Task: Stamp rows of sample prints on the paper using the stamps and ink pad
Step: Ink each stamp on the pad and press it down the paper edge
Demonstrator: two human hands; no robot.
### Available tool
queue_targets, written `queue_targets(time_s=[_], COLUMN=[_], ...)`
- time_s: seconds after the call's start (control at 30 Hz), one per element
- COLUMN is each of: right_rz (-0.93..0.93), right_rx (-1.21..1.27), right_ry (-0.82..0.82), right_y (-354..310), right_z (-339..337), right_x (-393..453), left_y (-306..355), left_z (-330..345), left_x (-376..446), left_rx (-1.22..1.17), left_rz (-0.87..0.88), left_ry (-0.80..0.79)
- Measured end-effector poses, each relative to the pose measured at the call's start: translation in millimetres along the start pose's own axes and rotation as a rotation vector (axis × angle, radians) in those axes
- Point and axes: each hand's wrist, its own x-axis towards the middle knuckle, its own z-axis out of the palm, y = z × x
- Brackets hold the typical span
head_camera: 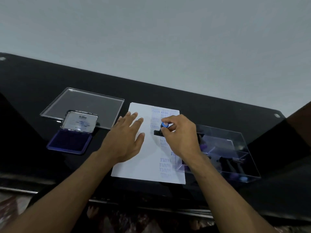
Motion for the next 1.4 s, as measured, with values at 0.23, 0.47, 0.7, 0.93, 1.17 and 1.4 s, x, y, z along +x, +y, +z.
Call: queue_targets(time_s=[0.23, 0.47, 0.7, 0.93, 1.17, 1.4], right_rz=[-0.047, -0.166, -0.232, -0.243, -0.243, -0.246], right_rx=[-0.041, -0.022, -0.054, -0.104, -0.121, -0.125], right_ry=[-0.016, 0.066, 0.039, -0.005, -0.020, -0.041], right_y=[3, 8, 9, 9, 8, 8], right_z=[12, 17, 20, 23, 25, 25], right_x=[14, 10, 10, 11, 11, 12], left_y=[-14, -25, -27, -28, -30, -29], left_z=[13, 27, 31, 32, 34, 33], left_x=[22, 22, 22, 22, 23, 22], left_rx=[0.019, 0.043, 0.038, 0.030, 0.023, 0.014], left_rz=[-0.001, 0.029, 0.034, 0.029, 0.032, 0.034], left_ry=[-0.049, -0.070, -0.051, -0.047, -0.051, -0.052])
